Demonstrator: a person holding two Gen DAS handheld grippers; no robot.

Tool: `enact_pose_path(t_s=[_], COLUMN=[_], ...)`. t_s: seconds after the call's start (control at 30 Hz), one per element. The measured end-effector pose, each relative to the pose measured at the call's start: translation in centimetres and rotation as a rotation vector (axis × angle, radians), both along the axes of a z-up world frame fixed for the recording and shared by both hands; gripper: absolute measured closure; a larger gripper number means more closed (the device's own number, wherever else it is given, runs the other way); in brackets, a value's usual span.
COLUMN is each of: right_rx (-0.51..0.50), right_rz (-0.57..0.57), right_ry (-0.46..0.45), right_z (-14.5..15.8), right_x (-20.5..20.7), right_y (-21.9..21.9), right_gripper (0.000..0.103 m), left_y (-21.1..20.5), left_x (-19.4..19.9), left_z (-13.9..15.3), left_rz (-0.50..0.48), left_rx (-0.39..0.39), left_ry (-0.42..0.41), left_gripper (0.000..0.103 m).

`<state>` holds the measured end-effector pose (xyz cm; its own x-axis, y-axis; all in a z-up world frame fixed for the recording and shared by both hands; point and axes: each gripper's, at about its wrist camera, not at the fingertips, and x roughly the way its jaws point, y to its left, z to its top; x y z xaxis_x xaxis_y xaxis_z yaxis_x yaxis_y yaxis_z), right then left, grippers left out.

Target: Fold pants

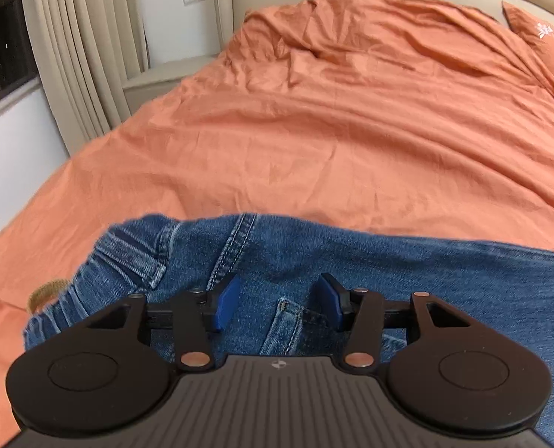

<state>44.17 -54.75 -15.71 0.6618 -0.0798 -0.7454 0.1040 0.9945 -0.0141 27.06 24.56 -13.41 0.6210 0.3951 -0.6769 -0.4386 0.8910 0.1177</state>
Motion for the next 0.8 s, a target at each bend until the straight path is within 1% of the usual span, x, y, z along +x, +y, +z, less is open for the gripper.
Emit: enact_pose_path(t_s=[0.07, 0.13, 0.17, 0.23, 0.27, 0.3, 0.33, 0.4, 0.5, 0.57, 0.63, 0.73, 0.8], right_rx=[0.016, 0.050, 0.042, 0.028, 0.041, 0.050, 0.045, 0.022, -0.008, -0.026, -0.060, -0.112, -0.127], right_rz=[-0.014, 0.015, 0.046, 0.125, 0.175, 0.227, 0.272, 0.386, 0.536, 0.630, 0.730, 0.872, 0.948], right_ry=[-0.012, -0.023, -0.028, -0.032, -0.025, -0.018, -0.015, -0.005, 0.012, 0.020, 0.031, 0.069, 0.091], right_z=[0.8, 1.7, 2.2, 3.1, 3.3, 3.4, 3.4, 3.4, 3.1, 2.8, 2.6, 2.0, 1.8], right_x=[-0.7, -1.9, -2.4, -3.3, -3.5, -3.7, -3.8, -3.8, -3.1, -2.4, -1.8, -0.8, -0.2], right_y=[-0.6, -0.6, -0.2, 1.1, 1.8, 2.6, 3.7, 6.2, 10.2, 12.6, 15.3, 18.6, 20.1], right_gripper=[0.094, 0.093, 0.093, 0.093, 0.090, 0.077, 0.073, 0.075, 0.075, 0.075, 0.075, 0.075, 0.075], left_y=[-0.7, -2.0, -2.9, -4.9, -6.0, -7.2, -8.4, -10.8, -14.0, -15.5, -16.0, -15.8, -15.3], left_x=[-0.3, -0.2, 0.0, 0.6, 0.9, 1.3, 1.8, 2.9, 4.6, 5.6, 7.0, 8.5, 9.5], left_z=[0.8, 1.8, 2.3, 3.1, 3.4, 3.7, 3.8, 3.8, 3.0, 2.1, 1.1, -0.3, -1.0], left_rz=[-0.040, -0.135, -0.198, -0.328, -0.391, -0.453, -0.512, -0.625, -0.766, -0.827, -0.872, -0.922, -0.940], left_rx=[0.014, 0.042, 0.061, 0.082, 0.094, 0.109, 0.123, 0.154, 0.231, 0.273, 0.289, 0.288, 0.280], left_ry=[-0.013, -0.012, -0.003, 0.023, 0.032, 0.042, 0.055, 0.087, 0.133, 0.166, 0.220, 0.305, 0.346], left_gripper=[0.046, 0.046, 0.046, 0.045, 0.046, 0.045, 0.045, 0.045, 0.045, 0.045, 0.045, 0.045, 0.045])
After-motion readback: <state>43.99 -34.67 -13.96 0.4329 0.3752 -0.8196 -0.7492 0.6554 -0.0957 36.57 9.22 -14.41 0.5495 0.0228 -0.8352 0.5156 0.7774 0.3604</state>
